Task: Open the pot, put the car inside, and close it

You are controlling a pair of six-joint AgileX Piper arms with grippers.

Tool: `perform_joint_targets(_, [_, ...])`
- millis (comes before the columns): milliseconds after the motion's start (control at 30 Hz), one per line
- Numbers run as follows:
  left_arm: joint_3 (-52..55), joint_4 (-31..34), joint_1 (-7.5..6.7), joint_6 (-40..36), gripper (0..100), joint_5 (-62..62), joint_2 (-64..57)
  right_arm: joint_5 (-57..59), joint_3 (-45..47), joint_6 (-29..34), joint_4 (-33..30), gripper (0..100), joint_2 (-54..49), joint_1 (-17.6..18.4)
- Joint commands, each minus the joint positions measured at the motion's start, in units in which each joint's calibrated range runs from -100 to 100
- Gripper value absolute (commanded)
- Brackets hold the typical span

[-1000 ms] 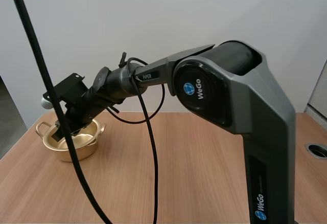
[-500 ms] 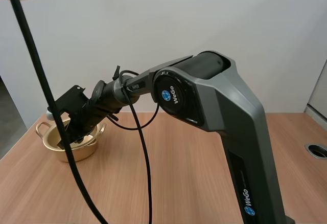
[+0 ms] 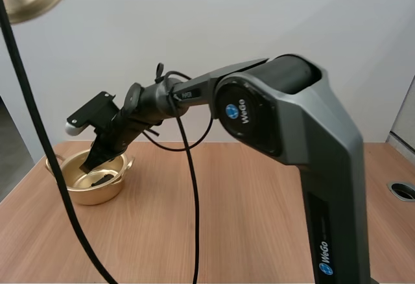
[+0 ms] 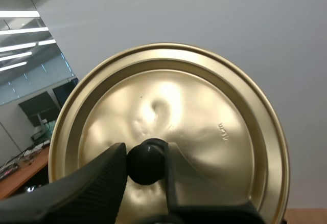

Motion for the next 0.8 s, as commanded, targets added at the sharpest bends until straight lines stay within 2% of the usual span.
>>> perform_joint_targets(0, [3.64, 3.36, 0.02, -0.26, 0, 0.62, 1.62, 3.20, -0.02, 4.12, -5.94, 0, -3.16, -1.13])
perform_joint_targets(167, [13.01, 3.36, 0.02, -0.47, 0, -0.74, 5.62, 11.51, 0.12, 9.91, -13.22, 0, -8.69, -4.50])
perform_joint_targets(333, [24.21, 3.36, 0.02, -4.30, 0, -15.72, 8.39, 21.30, 0.56, 13.76, -19.91, 0, -13.92, -8.91])
perform_joint_targets(567, [40.24, 3.25, 0.02, -6.59, 0, -44.07, 14.81, 27.15, 0.83, 15.29, -19.63, 0, -21.23, -16.80])
perform_joint_targets(767, [43.22, 3.25, 0.02, -7.18, 0, -55.49, 25.93, 28.62, 0.83, 15.29, -18.02, 0, -27.73, -21.28])
